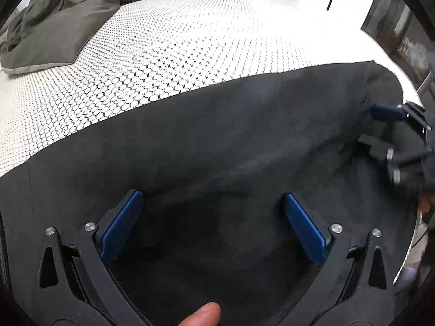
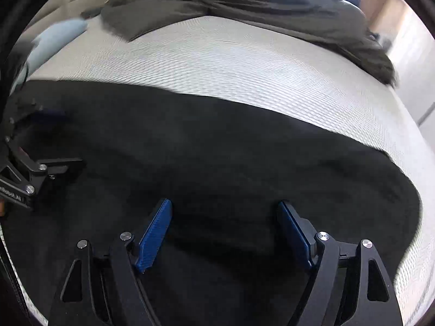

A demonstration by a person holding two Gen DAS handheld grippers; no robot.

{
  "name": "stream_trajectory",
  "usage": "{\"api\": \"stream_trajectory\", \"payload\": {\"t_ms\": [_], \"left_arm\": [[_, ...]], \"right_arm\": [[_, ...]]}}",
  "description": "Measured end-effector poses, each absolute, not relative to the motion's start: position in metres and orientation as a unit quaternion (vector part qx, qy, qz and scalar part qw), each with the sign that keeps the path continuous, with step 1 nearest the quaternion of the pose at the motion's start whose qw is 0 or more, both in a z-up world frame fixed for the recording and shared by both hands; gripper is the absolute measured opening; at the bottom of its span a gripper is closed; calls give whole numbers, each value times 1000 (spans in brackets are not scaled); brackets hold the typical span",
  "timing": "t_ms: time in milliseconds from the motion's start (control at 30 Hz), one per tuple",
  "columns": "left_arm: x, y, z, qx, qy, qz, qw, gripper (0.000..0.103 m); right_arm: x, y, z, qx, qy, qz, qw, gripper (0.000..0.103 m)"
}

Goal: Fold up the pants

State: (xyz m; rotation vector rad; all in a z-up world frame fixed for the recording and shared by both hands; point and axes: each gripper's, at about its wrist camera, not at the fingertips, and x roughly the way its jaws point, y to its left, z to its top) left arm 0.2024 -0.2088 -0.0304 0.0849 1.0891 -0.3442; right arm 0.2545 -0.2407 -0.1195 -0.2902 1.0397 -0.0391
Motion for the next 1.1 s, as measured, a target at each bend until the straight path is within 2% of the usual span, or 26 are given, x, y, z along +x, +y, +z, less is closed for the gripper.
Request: {"api": "stream_trajectory", "payload": {"t_ms": [133,233,433,567,700,767,800,900,1033,1100], "left_arm": [[203,-211,-31,46,515,-164,840,103],[200,-215,-34,55,515,-160,840,103],[206,-215,-17,44,496,-167,851,102],[213,-219,-17,39,491,-157,856,102],[224,-218,-27,36,508,-142,849,103],[226,-216,-29,36,507,-142,849,103],[227,-215,-30,38,508,-141,849,103],[228,-212,-36,35,506,-138,851,103],[227,-215,-35,34,506,-138,851,103],[229,-215,-36,33,508,-137,850,103]], "right_arm": [[233,-320,-125,-210,471,-205,832,83],[221,-357,-123,-99,467,-189,858,83],[220,-300,-100,-138,419,-197,875,82],[250,-255,-82,-91,392,-128,906,82],[298,-234,-109,-63,427,-40,901,82],[321,-196,-132,-101,460,-17,882,79],[327,-185,-149,-129,472,-18,872,73],[320,-182,-168,-151,476,-19,866,73],[318,-250,-177,-164,468,-211,842,73],[312,-280,-179,-135,466,-247,839,73]]}}
